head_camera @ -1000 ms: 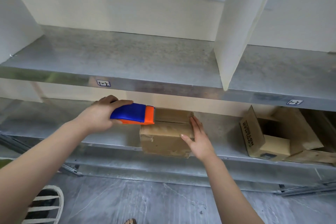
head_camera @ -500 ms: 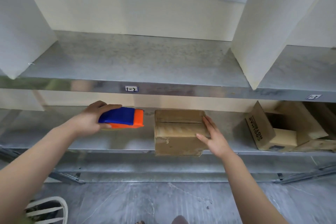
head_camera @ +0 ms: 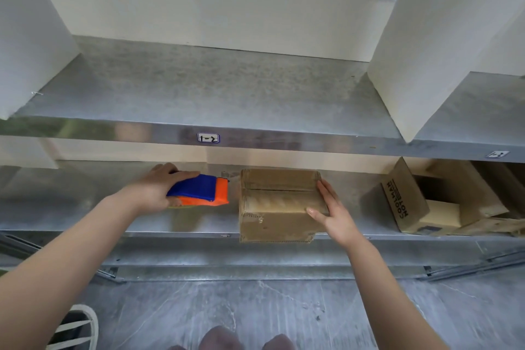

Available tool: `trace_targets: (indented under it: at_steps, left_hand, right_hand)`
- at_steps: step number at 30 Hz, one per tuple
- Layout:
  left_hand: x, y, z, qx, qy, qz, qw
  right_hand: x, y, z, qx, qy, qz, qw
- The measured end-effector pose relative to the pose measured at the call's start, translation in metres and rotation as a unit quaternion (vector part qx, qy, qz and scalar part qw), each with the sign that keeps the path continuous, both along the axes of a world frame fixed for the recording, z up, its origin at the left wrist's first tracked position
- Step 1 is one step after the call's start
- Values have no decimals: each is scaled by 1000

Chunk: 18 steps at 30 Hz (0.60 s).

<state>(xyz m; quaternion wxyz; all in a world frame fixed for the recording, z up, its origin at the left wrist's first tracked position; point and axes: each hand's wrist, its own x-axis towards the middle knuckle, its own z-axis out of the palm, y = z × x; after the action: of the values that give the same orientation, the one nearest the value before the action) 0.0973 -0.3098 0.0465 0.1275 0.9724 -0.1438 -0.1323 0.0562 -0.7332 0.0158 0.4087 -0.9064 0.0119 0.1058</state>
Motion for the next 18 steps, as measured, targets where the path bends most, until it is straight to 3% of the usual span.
trace_targets:
  at_steps: [18]
  left_hand:
    - [-5, -18, -20, 25, 24, 21, 999]
  right_hand:
    - [2, 13, 0, 4, -4, -6, 1000]
